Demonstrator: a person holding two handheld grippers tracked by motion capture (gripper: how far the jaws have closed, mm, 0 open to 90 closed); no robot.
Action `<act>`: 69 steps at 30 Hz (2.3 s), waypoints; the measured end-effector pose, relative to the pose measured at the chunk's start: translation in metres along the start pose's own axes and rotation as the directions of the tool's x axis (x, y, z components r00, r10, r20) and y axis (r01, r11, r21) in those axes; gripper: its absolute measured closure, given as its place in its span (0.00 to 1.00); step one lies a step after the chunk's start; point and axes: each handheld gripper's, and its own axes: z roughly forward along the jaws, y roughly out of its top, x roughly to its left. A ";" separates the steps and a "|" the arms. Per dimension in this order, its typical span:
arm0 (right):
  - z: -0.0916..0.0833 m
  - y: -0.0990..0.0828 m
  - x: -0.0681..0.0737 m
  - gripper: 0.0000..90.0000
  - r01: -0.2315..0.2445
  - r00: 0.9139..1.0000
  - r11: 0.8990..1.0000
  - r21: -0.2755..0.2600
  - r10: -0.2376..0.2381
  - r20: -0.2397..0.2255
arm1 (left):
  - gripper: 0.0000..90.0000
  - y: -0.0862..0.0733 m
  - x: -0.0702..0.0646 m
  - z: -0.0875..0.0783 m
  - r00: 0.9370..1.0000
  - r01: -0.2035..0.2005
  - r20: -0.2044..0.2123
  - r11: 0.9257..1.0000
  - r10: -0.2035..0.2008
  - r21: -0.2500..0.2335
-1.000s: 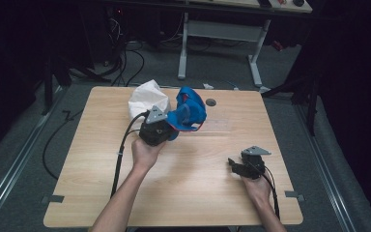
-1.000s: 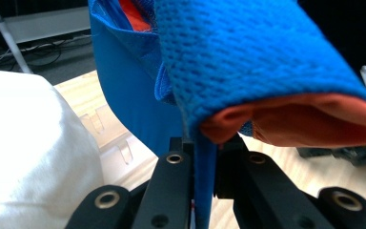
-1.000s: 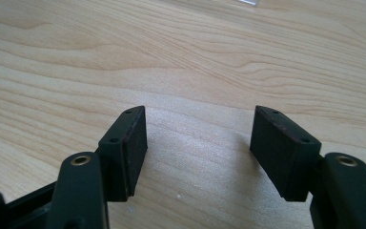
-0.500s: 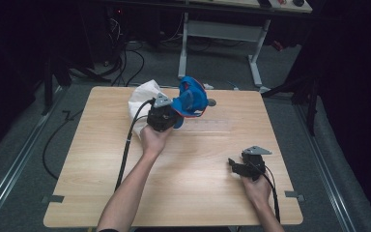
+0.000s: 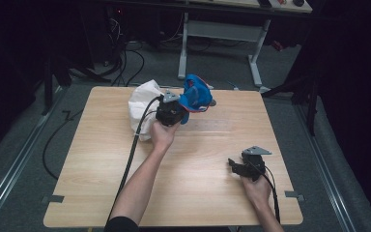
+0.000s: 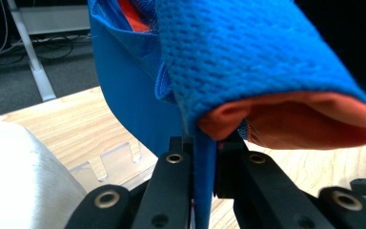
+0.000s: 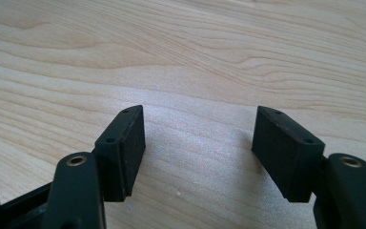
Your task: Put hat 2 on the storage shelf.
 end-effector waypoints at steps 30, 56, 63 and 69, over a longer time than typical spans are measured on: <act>0.000 -0.001 0.001 0.40 0.013 1.000 1.000 0.000 -0.013 -0.010 | 0.95 -0.024 0.029 0.008 0.995 0.071 -0.072 0.997 -0.068 0.038; 0.000 -0.001 0.001 0.40 0.013 1.000 1.000 -0.001 -0.013 -0.010 | 0.45 -0.039 0.022 -0.002 0.981 -0.039 -0.185 0.995 0.057 0.096; 0.000 -0.001 0.001 0.40 0.013 1.000 1.000 0.000 -0.013 -0.011 | 0.40 -0.039 0.017 -0.014 0.980 -0.063 -0.181 0.993 0.080 0.096; -0.001 -0.001 0.001 0.40 0.011 1.000 1.000 0.000 -0.011 -0.011 | 0.39 -0.038 0.014 -0.033 0.981 -0.084 -0.167 0.992 0.100 0.098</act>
